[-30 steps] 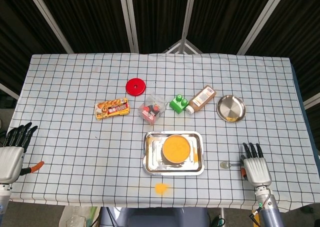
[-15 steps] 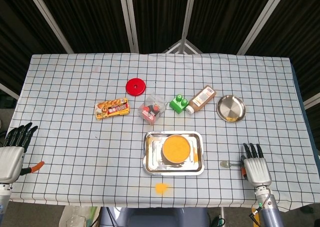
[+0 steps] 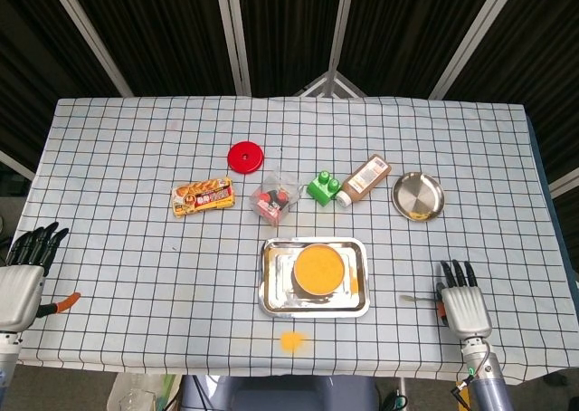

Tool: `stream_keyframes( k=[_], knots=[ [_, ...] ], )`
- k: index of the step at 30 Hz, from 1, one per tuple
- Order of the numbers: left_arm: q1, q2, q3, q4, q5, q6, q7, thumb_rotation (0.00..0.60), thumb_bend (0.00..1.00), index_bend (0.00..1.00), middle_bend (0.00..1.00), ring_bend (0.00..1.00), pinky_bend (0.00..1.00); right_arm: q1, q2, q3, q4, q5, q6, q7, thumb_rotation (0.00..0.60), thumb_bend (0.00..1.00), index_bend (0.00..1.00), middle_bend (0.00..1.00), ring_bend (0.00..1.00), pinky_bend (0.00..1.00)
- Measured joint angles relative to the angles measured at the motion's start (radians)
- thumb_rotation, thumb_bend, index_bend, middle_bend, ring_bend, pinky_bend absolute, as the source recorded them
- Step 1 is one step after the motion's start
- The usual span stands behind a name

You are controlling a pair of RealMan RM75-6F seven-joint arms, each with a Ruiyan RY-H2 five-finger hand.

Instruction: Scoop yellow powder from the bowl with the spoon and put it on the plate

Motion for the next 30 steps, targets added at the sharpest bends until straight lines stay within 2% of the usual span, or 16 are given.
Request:
stream_keyframes(
  k=[10, 19, 26, 30],
  knots=[
    [0.000, 0.000, 0.000, 0.000, 0.001, 0.000, -0.002, 0.600, 0.00, 0.00, 0.00, 0.00, 0.00, -0.002, -0.001, 0.000, 0.000, -0.019, 0.021, 0.018, 0.600, 0.58, 0.70, 0.18, 0.00, 0.00],
    [0.000, 0.001, -0.001, -0.001, 0.000, -0.001, -0.006, 0.600, 0.00, 0.00, 0.00, 0.00, 0.00, -0.002, 0.002, 0.003, -0.005, -0.036, 0.039, 0.040, 0.600, 0.59, 0.74, 0.22, 0.00, 0.00],
    [-0.002, 0.002, -0.001, 0.000, 0.002, -0.001, -0.009, 0.600, 0.00, 0.00, 0.00, 0.00, 0.00, 0.002, 0.011, 0.029, -0.052, -0.062, 0.092, 0.086, 0.600, 0.61, 0.85, 0.28, 0.00, 0.00],
    [-0.003, 0.002, -0.001, 0.001, 0.003, -0.004, -0.011, 0.600, 0.00, 0.00, 0.00, 0.00, 0.00, 0.005, 0.022, 0.053, -0.089, -0.069, 0.117, 0.119, 0.600, 0.61, 0.86, 0.29, 0.00, 0.00]
  ],
)
